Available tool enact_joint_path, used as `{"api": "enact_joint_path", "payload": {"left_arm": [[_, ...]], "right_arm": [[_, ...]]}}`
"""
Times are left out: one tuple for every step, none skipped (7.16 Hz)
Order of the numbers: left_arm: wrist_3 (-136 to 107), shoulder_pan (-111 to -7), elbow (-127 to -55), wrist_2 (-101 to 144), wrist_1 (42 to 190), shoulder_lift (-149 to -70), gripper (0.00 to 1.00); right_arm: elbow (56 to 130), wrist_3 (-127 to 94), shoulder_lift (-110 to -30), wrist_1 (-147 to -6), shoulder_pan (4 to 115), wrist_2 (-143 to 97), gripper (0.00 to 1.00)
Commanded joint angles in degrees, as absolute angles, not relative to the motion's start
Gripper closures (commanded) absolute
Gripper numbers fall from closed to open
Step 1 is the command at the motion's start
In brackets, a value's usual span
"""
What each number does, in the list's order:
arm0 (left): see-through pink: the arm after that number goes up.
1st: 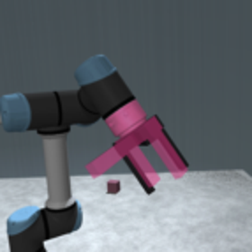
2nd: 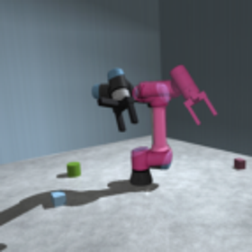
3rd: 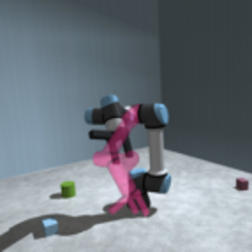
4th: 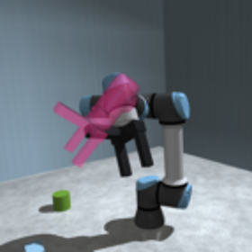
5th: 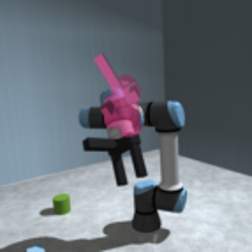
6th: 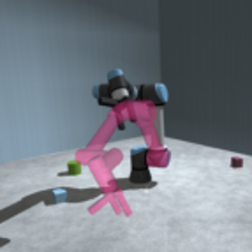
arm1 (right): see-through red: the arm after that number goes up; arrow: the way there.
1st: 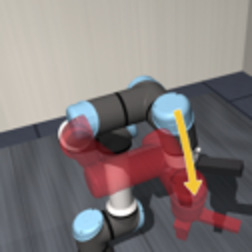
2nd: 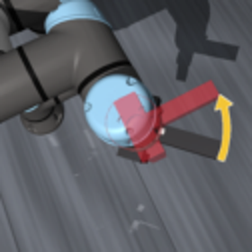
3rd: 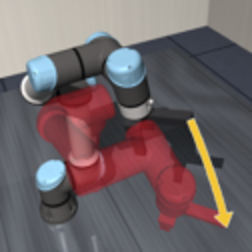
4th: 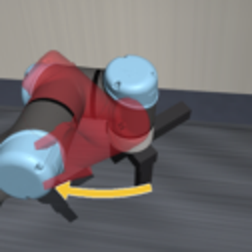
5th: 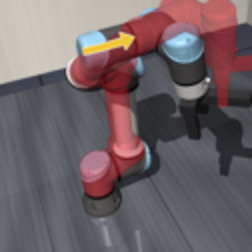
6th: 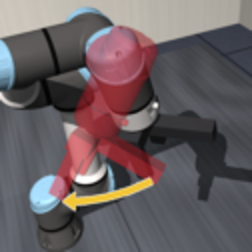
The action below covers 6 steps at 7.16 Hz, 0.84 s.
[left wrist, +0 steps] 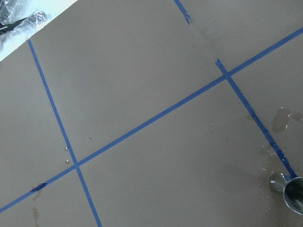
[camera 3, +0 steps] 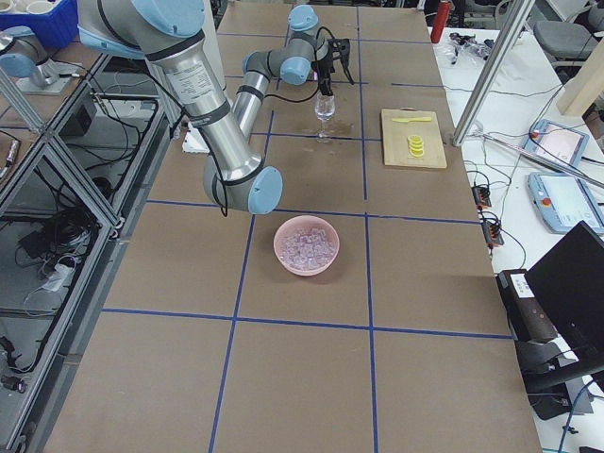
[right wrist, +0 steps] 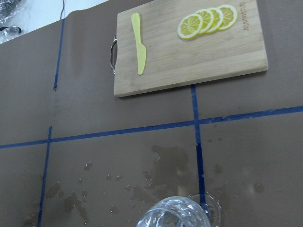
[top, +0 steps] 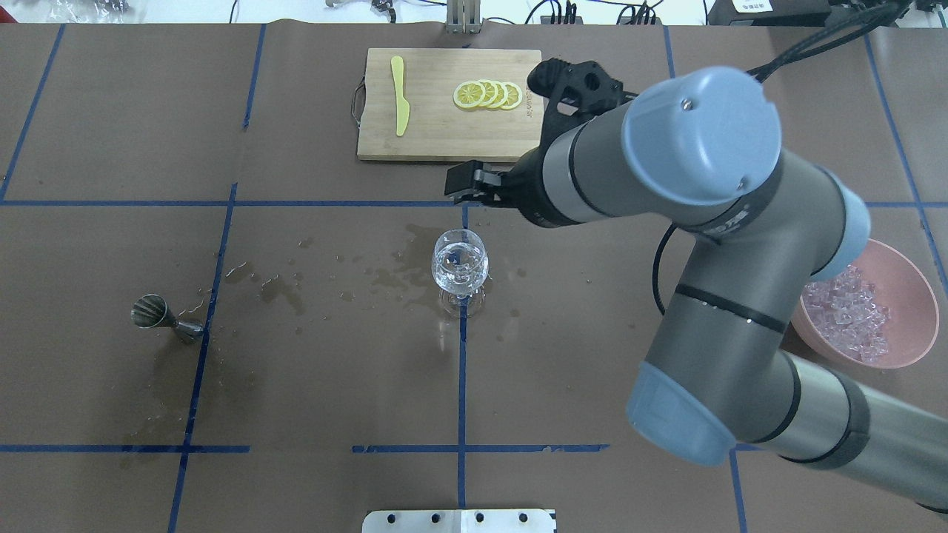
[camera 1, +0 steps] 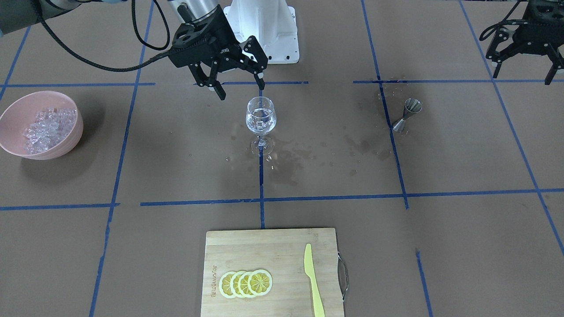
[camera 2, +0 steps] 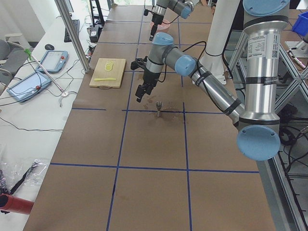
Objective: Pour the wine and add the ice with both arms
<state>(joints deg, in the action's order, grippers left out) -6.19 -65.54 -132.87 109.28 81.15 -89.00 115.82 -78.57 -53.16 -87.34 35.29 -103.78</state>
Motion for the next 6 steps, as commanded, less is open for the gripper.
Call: {"api": "enact_joint_path", "payload": {"left_arm": [[-0.46,-72.57,-127.99,113.34,81.56,-91.83,0.0],[0.17,-76.95,-125.18,117.47,81.04,-94.02,0.0],[1.13,-80.91,-120.72,119.68,81.04,-95.87,0.0],[4.88,-83.21,-117.63,121.97,80.95,-96.06,0.0],[6.92,-85.93,-113.86,124.95,81.38,-95.98,0.0],[7.81,-87.78,-109.73,128.9,81.39,-95.98,0.0]], "right_arm": [[117.24,-70.29,-54.05,-97.41,45.21,-112.19,0.0],[119.42,-64.22,-55.79,-102.78,48.05,-113.54,0.0],[120.23,-58.51,-57.81,-106.05,50.16,-113.55,0.0],[120.41,-51.66,-59.92,-108.17,51.93,-113.55,0.0],[121.37,-45.59,-63.68,-108.37,53.42,-114.16,0.0],[121.03,-39.87,-66.5,-108.37,57.44,-117.04,0.0]]}}
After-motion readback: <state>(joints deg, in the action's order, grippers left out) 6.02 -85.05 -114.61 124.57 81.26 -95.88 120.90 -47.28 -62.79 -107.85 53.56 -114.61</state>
